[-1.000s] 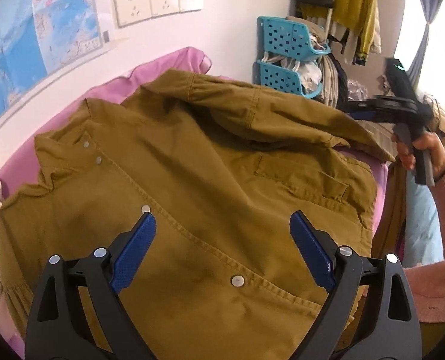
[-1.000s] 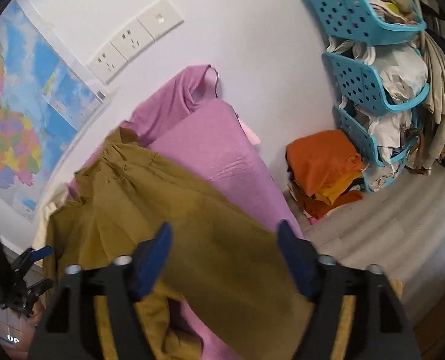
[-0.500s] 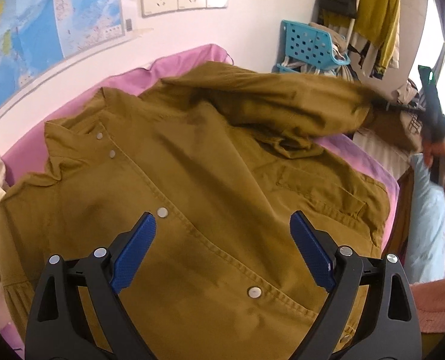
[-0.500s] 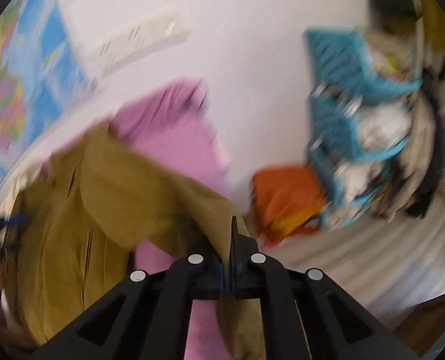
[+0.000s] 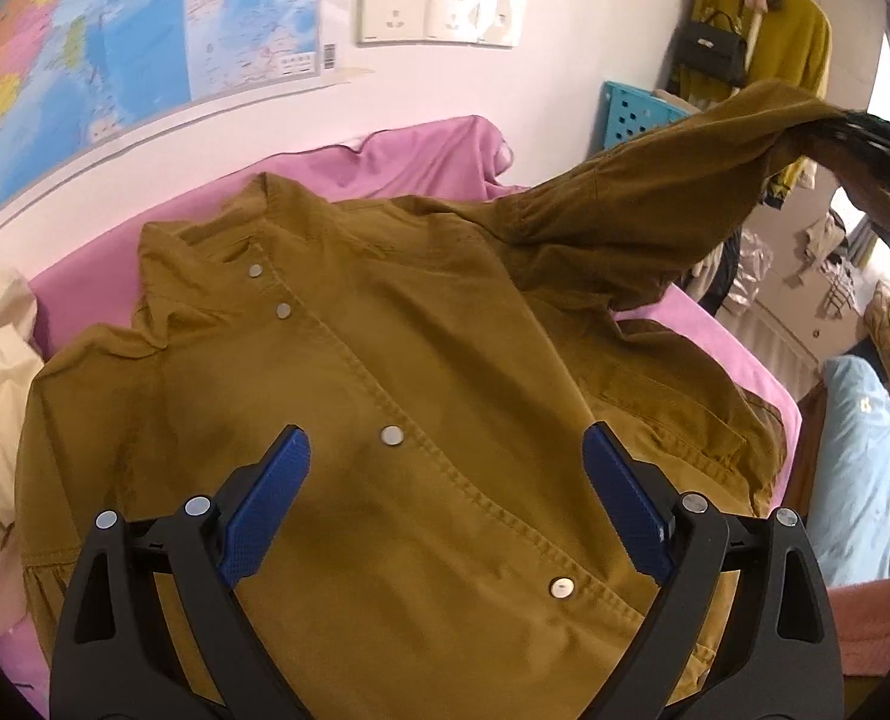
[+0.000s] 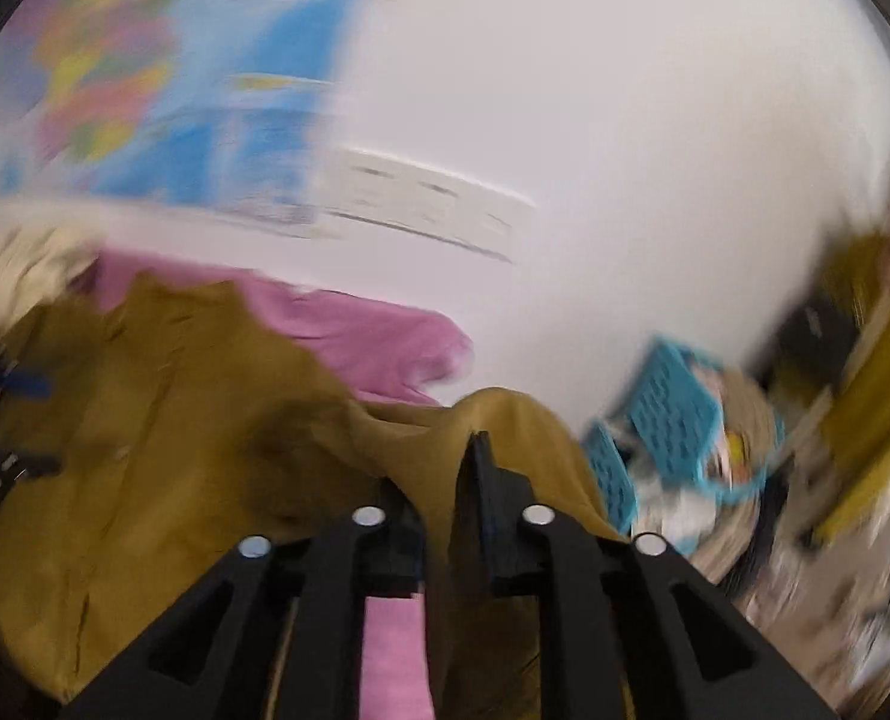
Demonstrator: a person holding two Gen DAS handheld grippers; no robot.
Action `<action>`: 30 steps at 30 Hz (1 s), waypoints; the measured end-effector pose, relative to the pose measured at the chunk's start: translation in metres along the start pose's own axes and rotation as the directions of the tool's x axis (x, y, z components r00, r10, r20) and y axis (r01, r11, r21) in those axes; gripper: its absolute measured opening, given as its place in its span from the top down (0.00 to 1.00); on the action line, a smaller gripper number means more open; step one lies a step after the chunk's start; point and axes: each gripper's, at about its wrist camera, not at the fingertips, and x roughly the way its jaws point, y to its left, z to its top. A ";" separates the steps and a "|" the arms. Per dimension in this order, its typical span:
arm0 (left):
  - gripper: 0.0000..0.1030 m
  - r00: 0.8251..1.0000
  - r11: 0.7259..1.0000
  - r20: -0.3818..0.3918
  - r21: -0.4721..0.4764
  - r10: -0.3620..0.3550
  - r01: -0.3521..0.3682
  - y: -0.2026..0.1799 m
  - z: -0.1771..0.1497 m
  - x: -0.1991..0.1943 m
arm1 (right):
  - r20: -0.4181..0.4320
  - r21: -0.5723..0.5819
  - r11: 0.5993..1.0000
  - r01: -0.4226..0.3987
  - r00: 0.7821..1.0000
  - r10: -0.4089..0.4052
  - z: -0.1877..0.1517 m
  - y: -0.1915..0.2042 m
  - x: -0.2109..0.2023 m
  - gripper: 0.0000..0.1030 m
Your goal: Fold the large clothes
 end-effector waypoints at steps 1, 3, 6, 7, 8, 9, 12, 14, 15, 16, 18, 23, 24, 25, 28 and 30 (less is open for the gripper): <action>0.12 1.000 1.000 0.005 -0.010 -0.005 0.005 0.004 -0.001 -0.001 | 0.005 -0.034 0.999 -0.039 0.999 0.040 0.009 0.015 -0.002 0.72; 0.12 1.000 1.000 0.015 -0.028 -0.005 0.005 0.010 -0.002 -0.004 | 0.011 -0.102 0.984 -0.145 0.989 0.147 0.029 0.051 -0.012 0.69; 0.12 1.000 0.999 0.029 -0.052 -0.007 0.009 0.018 -0.007 -0.010 | -0.028 -0.147 0.903 -0.403 0.914 0.404 0.054 0.091 -0.019 0.33; 0.11 0.999 0.998 0.035 -0.063 -0.006 0.008 0.023 -0.009 -0.013 | -0.041 -0.159 0.872 -0.464 0.885 0.464 0.062 0.102 -0.022 0.28; 0.11 0.999 0.997 0.038 -0.072 -0.006 0.008 0.026 -0.011 -0.016 | -0.049 -0.172 0.842 -0.512 0.858 0.512 0.069 0.110 -0.024 0.28; 0.11 0.999 0.996 0.041 -0.088 -0.009 0.012 0.032 -0.014 -0.019 | -0.047 -0.174 0.818 -0.549 0.834 0.550 0.079 0.116 -0.027 0.28; 0.11 0.999 0.992 0.049 -0.129 -0.004 0.010 0.049 -0.025 -0.028 | 0.004 -0.151 0.784 -0.602 0.793 0.610 0.096 0.113 -0.035 0.27; 0.11 0.999 0.988 0.048 -0.157 -0.007 0.015 0.061 -0.033 -0.033 | 0.053 -0.094 0.824 -0.559 0.824 0.564 0.096 0.092 -0.021 0.20; 0.11 0.999 0.986 0.046 -0.167 -0.022 0.030 0.065 -0.038 -0.036 | 0.056 -0.058 0.828 -0.558 0.826 0.561 0.093 0.084 -0.014 0.20; 0.11 0.998 0.984 0.043 -0.171 -0.043 0.050 0.068 -0.042 -0.039 | 0.047 -0.001 0.833 -0.553 0.832 0.553 0.087 0.073 0.003 0.20; 0.09 0.996 0.986 0.035 -0.146 -0.077 0.081 0.064 -0.050 -0.040 | -0.001 0.090 0.863 -0.497 0.867 0.499 0.069 0.056 0.044 0.20; 0.07 0.977 0.982 -0.095 -0.033 -0.190 0.188 0.024 -0.065 -0.013 | -0.170 0.397 0.814 -0.424 0.838 0.519 0.000 0.011 0.160 0.21; 0.06 0.973 0.981 -0.129 0.008 -0.189 0.192 0.012 -0.068 -0.004 | -0.179 0.435 0.803 -0.408 0.835 0.521 -0.010 0.004 0.173 0.22; 0.06 0.973 0.983 -0.149 0.032 -0.176 0.183 0.005 -0.070 0.002 | -0.187 0.471 0.789 -0.394 0.830 0.526 -0.020 0.000 0.188 0.22; 0.15 0.964 0.987 -0.231 0.055 -0.133 0.149 -0.008 -0.068 0.028 | -0.187 0.574 0.715 -0.400 0.785 0.590 -0.043 -0.008 0.230 0.22; 0.42 0.960 0.989 -0.246 0.026 -0.136 0.147 -0.003 -0.063 0.034 | -0.166 0.631 0.646 -0.429 0.739 0.653 -0.053 -0.008 0.249 0.22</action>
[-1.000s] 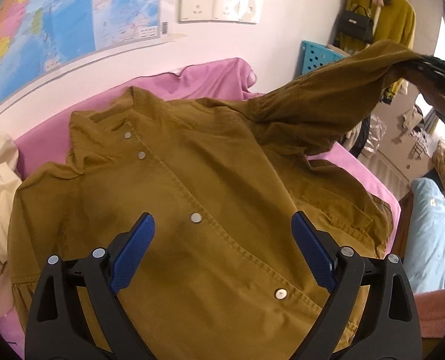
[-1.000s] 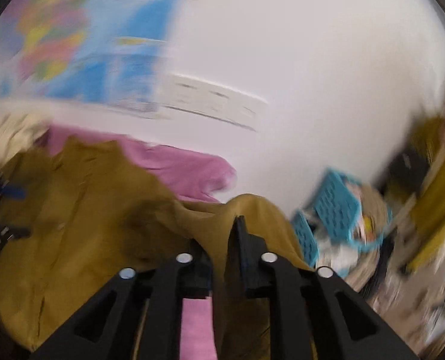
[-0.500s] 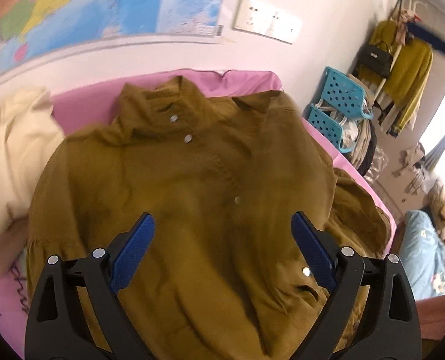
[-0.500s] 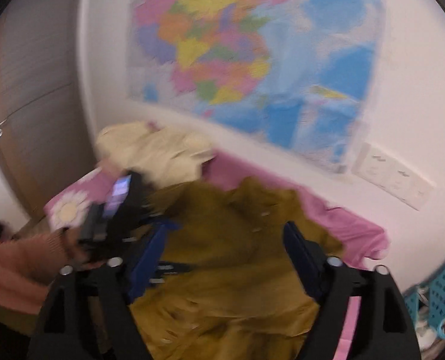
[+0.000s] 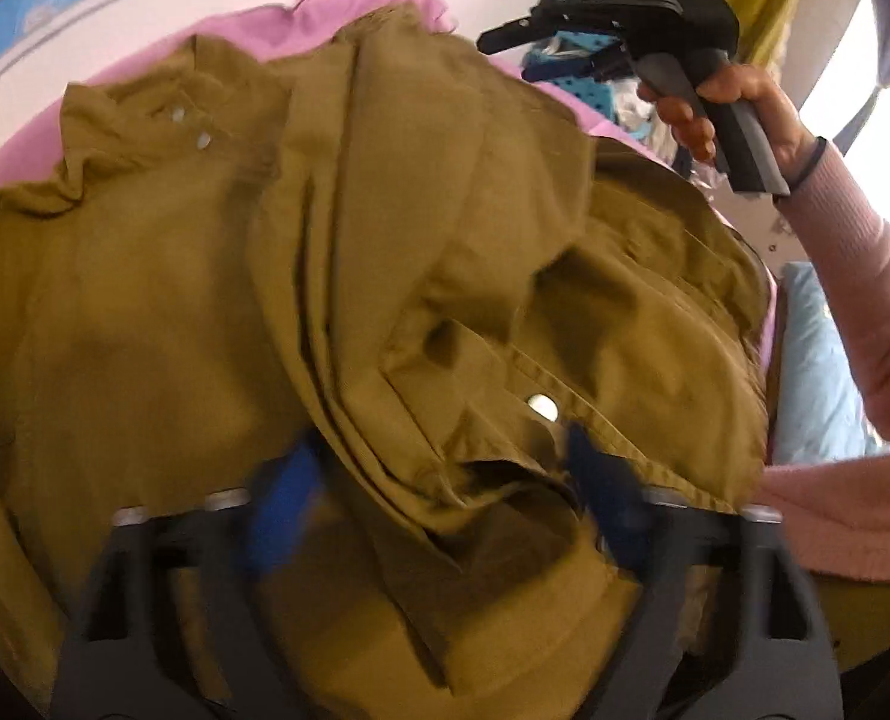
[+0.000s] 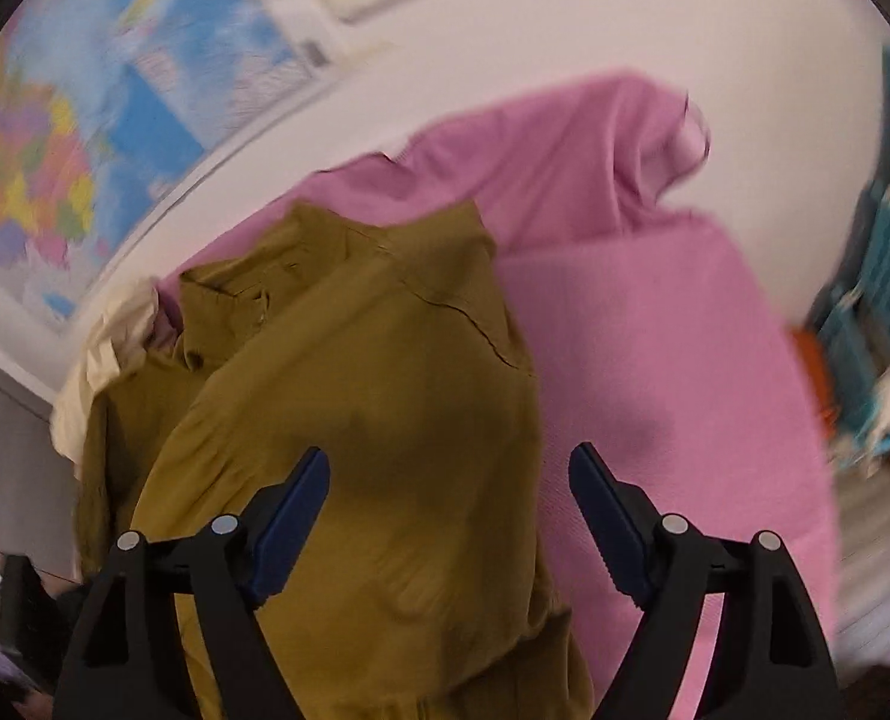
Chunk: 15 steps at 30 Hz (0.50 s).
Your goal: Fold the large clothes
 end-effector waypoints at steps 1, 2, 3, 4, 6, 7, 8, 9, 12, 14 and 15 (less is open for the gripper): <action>0.49 1.000 1.000 0.003 -0.020 -0.002 0.002 0.006 0.004 -0.002 | -0.008 0.005 1.000 -0.022 1.000 0.022 0.001 -0.001 0.007 0.22; 0.64 1.000 1.000 0.005 -0.029 0.007 -0.006 0.011 0.006 -0.004 | -0.013 0.010 0.999 -0.037 0.999 0.037 0.002 0.000 0.012 0.22; 0.71 1.000 0.999 0.009 -0.034 0.017 -0.017 0.015 0.008 -0.006 | -0.023 0.021 0.998 -0.065 0.998 0.065 0.003 -0.002 0.017 0.22; 0.73 0.999 0.998 0.025 -0.040 0.038 -0.037 0.021 0.011 -0.012 | -0.034 0.025 0.996 -0.088 0.995 0.089 0.005 -0.006 0.021 0.22; 0.78 0.994 0.995 0.066 -0.063 0.086 -0.082 0.035 0.017 -0.027 | -0.052 0.037 0.990 -0.133 0.989 0.135 0.007 -0.009 0.032 0.25; 0.79 0.991 0.991 0.081 -0.092 0.105 -0.097 0.048 0.023 -0.037 | -0.052 0.036 0.988 -0.148 0.987 0.149 0.008 -0.010 0.033 0.42; 0.80 0.989 0.988 0.088 -0.110 0.118 -0.108 0.056 0.026 -0.043 | -0.047 0.036 0.988 -0.149 0.988 0.150 0.010 -0.011 0.035 0.56; 0.80 0.984 0.982 0.095 -0.130 0.152 -0.139 0.067 0.030 -0.049 | -0.042 0.032 0.987 -0.155 0.987 0.157 0.011 -0.012 0.034 0.75; 0.80 0.968 0.960 0.085 -0.174 0.237 -0.220 0.092 0.044 -0.056 | 0.013 0.005 0.989 -0.149 0.989 0.149 0.014 -0.011 0.019 0.87; 0.80 0.959 0.949 0.076 -0.183 0.273 -0.256 0.104 0.053 -0.054 | 0.052 0.001 0.989 -0.145 0.988 0.145 0.014 -0.011 0.008 0.88; 0.75 0.951 0.942 0.070 -0.176 0.300 -0.284 0.109 0.058 -0.050 | 0.068 0.001 0.989 -0.147 0.987 0.147 0.015 -0.011 0.003 0.88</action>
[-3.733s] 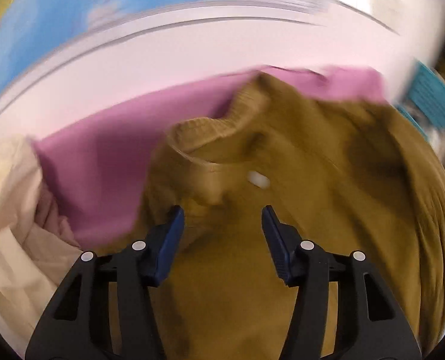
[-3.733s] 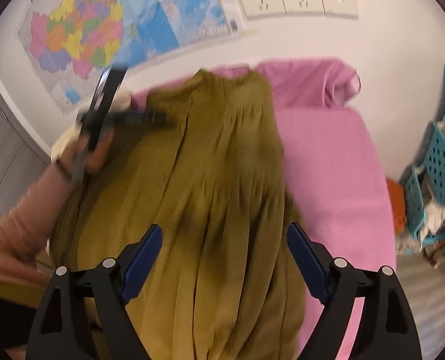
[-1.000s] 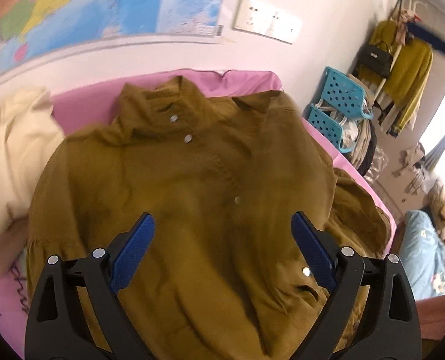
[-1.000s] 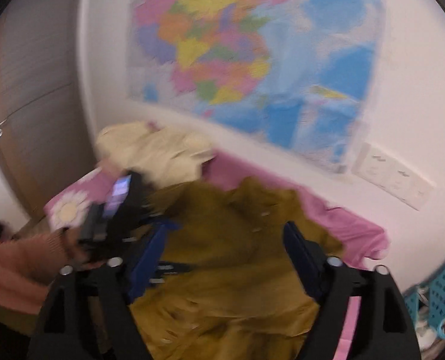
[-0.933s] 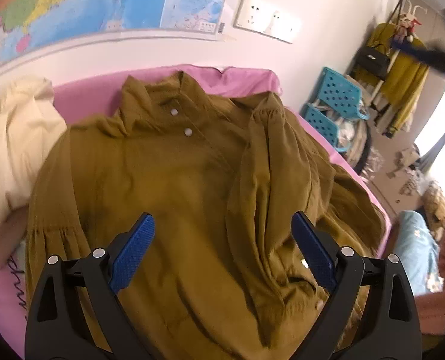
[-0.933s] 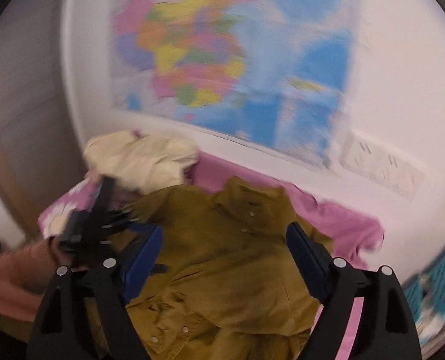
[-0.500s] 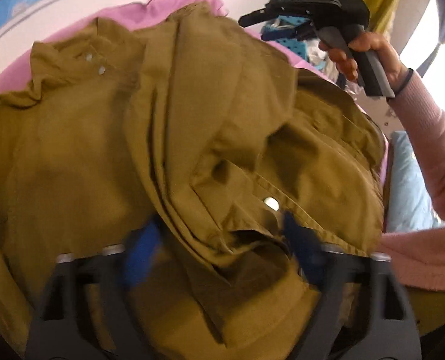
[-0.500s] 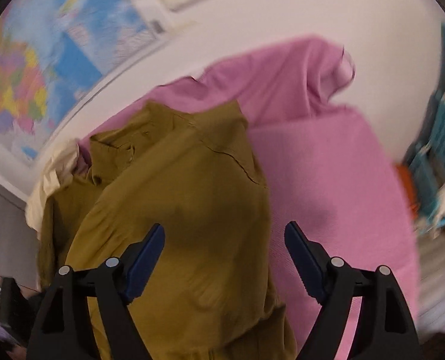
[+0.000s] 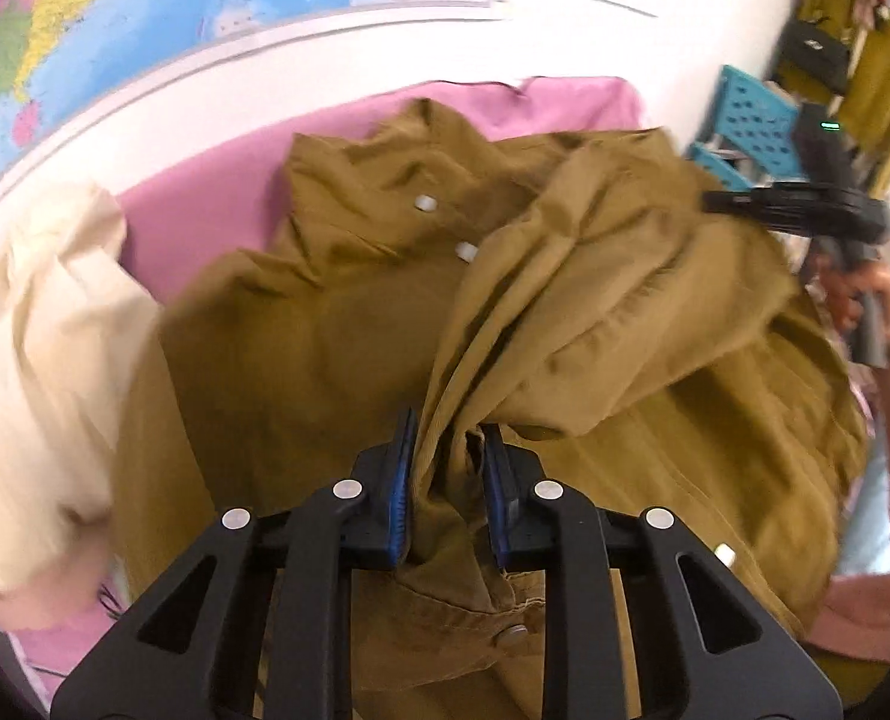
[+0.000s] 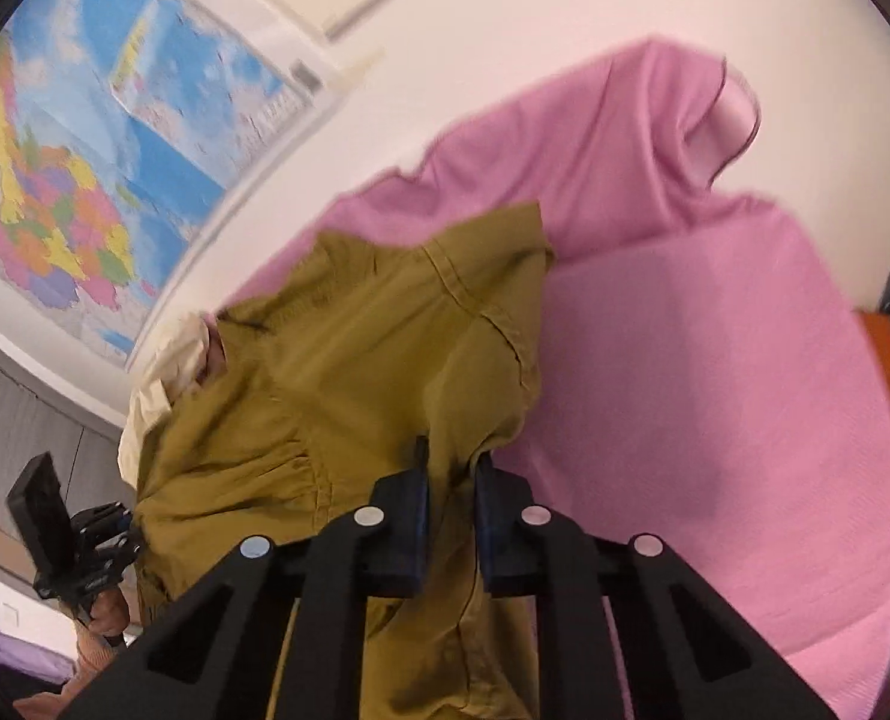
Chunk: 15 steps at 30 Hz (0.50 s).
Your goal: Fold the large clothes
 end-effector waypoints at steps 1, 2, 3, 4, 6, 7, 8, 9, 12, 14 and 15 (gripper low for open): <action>0.69 0.999 0.999 -0.010 0.002 0.049 -0.049 0.002 0.004 0.007 | 0.007 -0.015 0.999 0.031 0.999 -0.031 0.000 0.000 0.000 0.88; 0.44 0.994 0.994 -0.031 -0.016 0.104 -0.105 0.007 0.008 0.016 | 0.008 -0.020 0.997 0.070 0.998 -0.070 0.000 -0.001 0.001 0.88; 0.35 0.990 0.991 -0.042 -0.022 0.134 -0.135 0.007 0.009 0.022 | -0.009 -0.017 0.993 0.119 0.993 -0.119 -0.002 -0.006 0.008 0.88; 0.35 0.990 0.991 -0.042 -0.011 0.133 -0.134 0.009 0.009 0.027 | -0.032 -0.004 0.989 0.145 0.989 -0.145 -0.004 -0.011 0.015 0.85; 0.28 0.992 0.993 -0.039 -0.025 0.118 -0.119 0.016 0.007 0.028 | -0.073 0.012 0.985 0.171 0.983 -0.170 -0.006 -0.016 0.023 0.79; 0.22 0.993 0.993 -0.037 -0.035 0.112 -0.113 0.019 0.006 0.025 | -0.063 0.002 0.983 0.186 0.981 -0.185 -0.006 -0.014 0.021 0.75; 0.15 0.996 0.995 -0.023 -0.042 0.090 -0.091 0.023 0.004 0.020 | -0.048 -0.002 0.980 0.201 0.978 -0.201 -0.006 -0.012 0.018 0.70; 0.12 0.998 0.997 -0.006 -0.042 0.064 -0.065 0.023 0.002 0.015 | -0.012 -0.005 0.973 0.229 0.973 -0.229 -0.004 -0.006 0.010 0.57; 0.06 1.000 0.999 0.016 -0.037 -0.005 0.005 0.027 -0.010 0.000 | 0.133 -0.079 0.955 0.288 0.952 -0.276 0.001 0.026 -0.018 0.45; 0.05 0.998 0.998 0.028 -0.026 -0.049 0.050 0.029 -0.019 -0.008 | 0.186 -0.142 0.951 0.274 0.951 -0.246 -0.001 0.052 -0.029 0.45; 0.05 0.998 0.998 0.025 -0.013 -0.062 0.062 0.025 -0.025 -0.009 | 0.193 -0.207 0.949 0.239 0.961 -0.200 -0.004 0.072 -0.031 0.45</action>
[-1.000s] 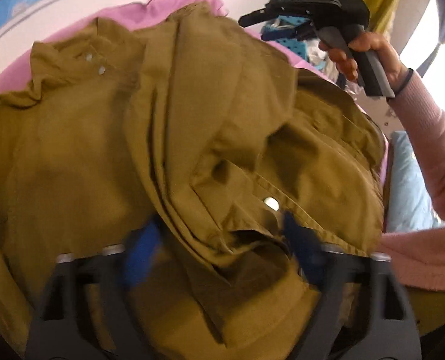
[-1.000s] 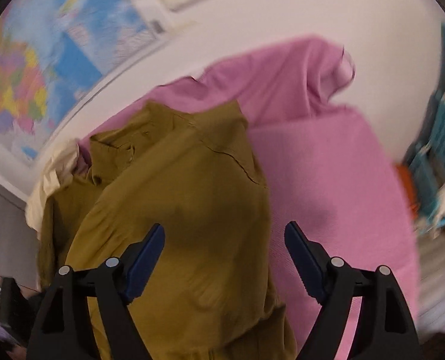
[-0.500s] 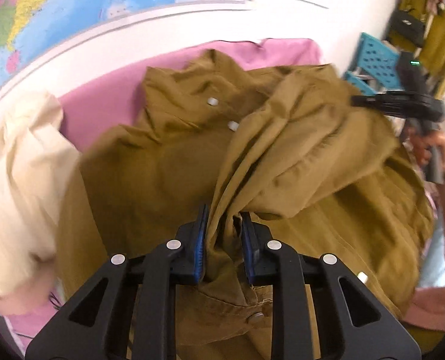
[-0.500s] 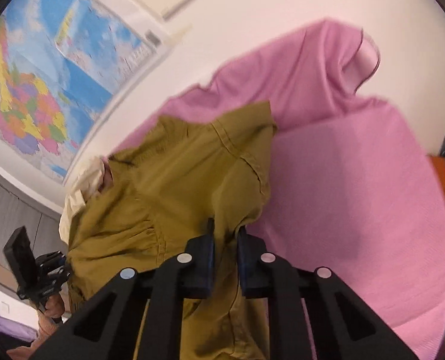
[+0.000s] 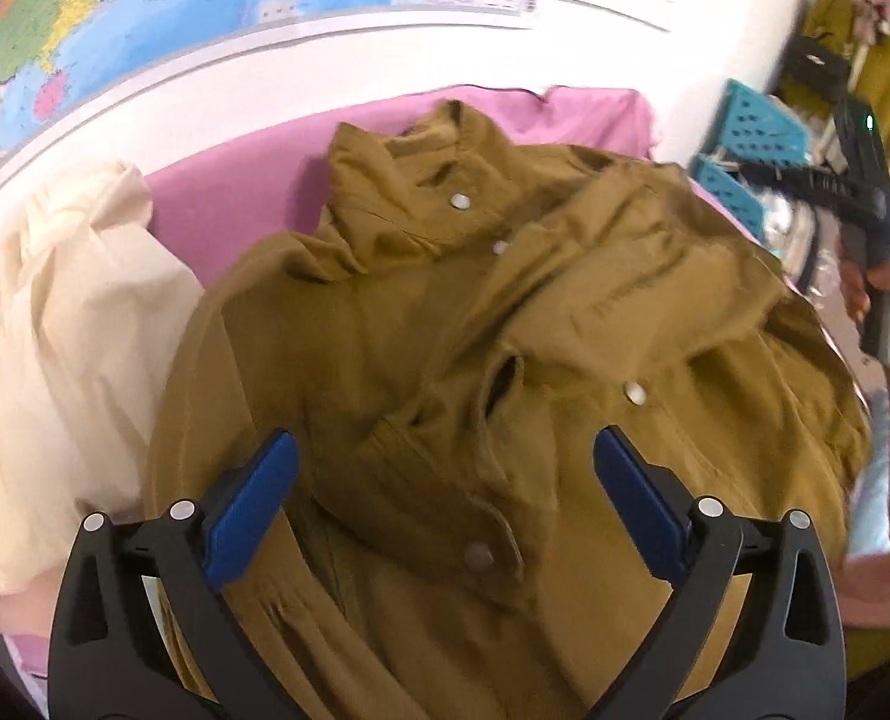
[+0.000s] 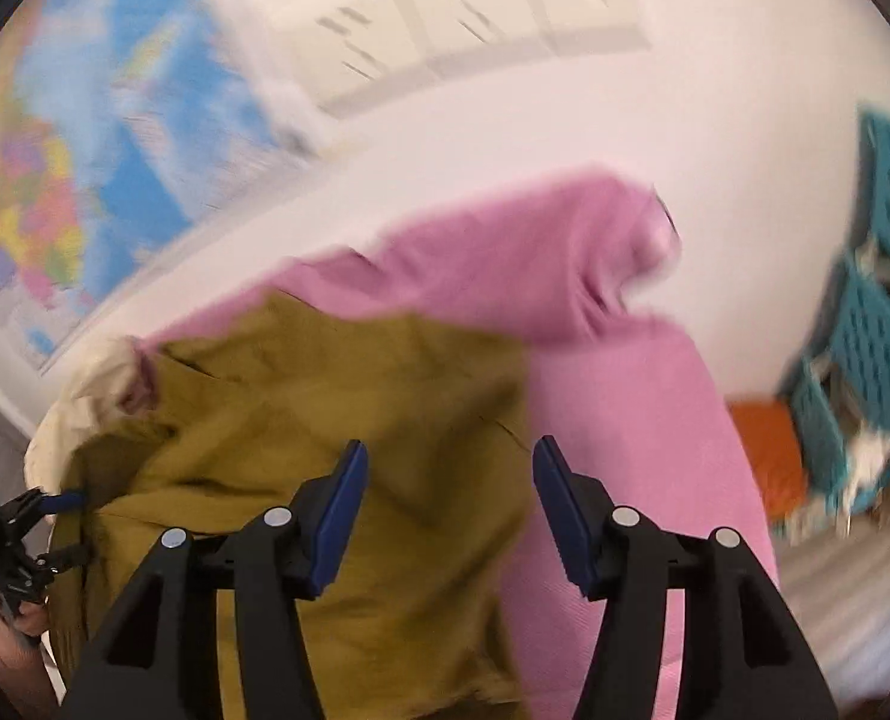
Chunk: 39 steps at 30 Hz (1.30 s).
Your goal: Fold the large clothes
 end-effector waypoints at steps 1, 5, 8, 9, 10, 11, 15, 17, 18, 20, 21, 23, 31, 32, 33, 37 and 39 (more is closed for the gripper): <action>0.05 1.000 1.000 -0.010 0.026 -0.008 0.008 -0.003 -0.005 0.001 | -0.010 -0.057 0.998 -0.040 0.999 0.040 -0.001 0.014 -0.001 0.44; 0.05 0.998 0.996 -0.067 0.089 0.021 -0.015 -0.025 -0.019 0.016 | -0.133 -0.315 0.929 -0.195 0.978 0.160 -0.019 0.094 0.019 0.36; 0.17 0.992 0.988 -0.096 0.138 0.084 -0.070 -0.038 -0.021 0.030 | -0.213 -0.485 0.847 -0.215 0.969 0.124 -0.045 0.144 0.052 0.21; 0.36 0.988 0.984 -0.107 0.152 0.109 -0.092 -0.041 -0.022 0.034 | -0.222 -0.519 0.830 -0.204 0.970 0.100 -0.050 0.152 0.060 0.17; 0.40 0.984 0.980 -0.121 0.162 0.133 -0.112 -0.040 -0.021 0.038 | -0.234 -0.555 0.809 -0.194 0.970 0.071 -0.057 0.159 0.070 0.17; 0.47 0.981 0.978 -0.122 0.166 0.150 -0.129 -0.039 -0.020 0.040 | -0.240 -0.595 0.785 -0.173 0.970 0.033 -0.063 0.163 0.079 0.17; 0.76 0.967 0.963 -0.074 0.139 0.243 -0.231 -0.026 0.002 0.035 | -0.314 -0.557 0.798 -0.228 0.948 0.052 -0.069 0.153 0.096 0.87; 0.77 0.966 0.962 -0.016 0.092 0.258 -0.255 -0.015 0.018 0.023 | -0.273 -0.531 0.812 -0.240 0.956 0.104 -0.062 0.147 0.083 0.89; 0.75 0.960 0.956 0.022 0.082 0.280 -0.281 -0.013 0.025 0.018 | -0.226 -0.545 0.805 -0.233 0.966 0.127 -0.059 0.147 0.073 0.89; 0.61 0.951 0.950 0.052 0.066 0.303 -0.306 -0.010 0.032 0.011 | -0.206 -0.571 0.788 -0.228 0.970 0.131 -0.062 0.151 0.063 0.83; 0.48 0.954 0.952 0.044 0.076 0.295 -0.298 -0.009 0.032 0.012 | -0.249 -0.582 0.775 -0.245 0.961 0.117 -0.069 0.154 0.068 0.73; 0.38 0.960 0.954 0.046 0.106 0.278 -0.281 -0.012 0.025 0.014 | -0.317 -0.599 0.758 -0.258 0.946 0.072 -0.081 0.155 0.080 0.72; 0.16 0.973 0.962 0.065 0.153 0.219 -0.227 -0.017 -0.004 -0.009 | -0.379 -0.504 0.797 -0.333 0.915 0.142 -0.076 0.136 0.068 0.60; 0.08 0.969 0.961 0.107 0.146 0.221 -0.235 -0.017 -0.001 -0.018 | -0.355 -0.485 0.805 -0.342 0.918 0.176 -0.070 0.136 0.058 0.58; 0.05 0.966 0.962 0.139 0.140 0.217 -0.236 -0.017 -0.001 -0.025 | -0.334 -0.450 0.816 -0.362 0.916 0.222 -0.062 0.136 0.053 0.56; 0.05 0.976 0.985 0.178 0.092 0.129 -0.147 -0.015 0.009 -0.034 | -0.306 -0.343 0.852 -0.395 0.905 0.296 -0.042 0.153 0.067 0.57; 0.09 0.980 0.984 0.142 0.093 0.141 -0.155 -0.019 0.010 -0.019 | -0.322 -0.335 0.862 -0.380 0.906 0.274 -0.044 0.166 0.092 0.59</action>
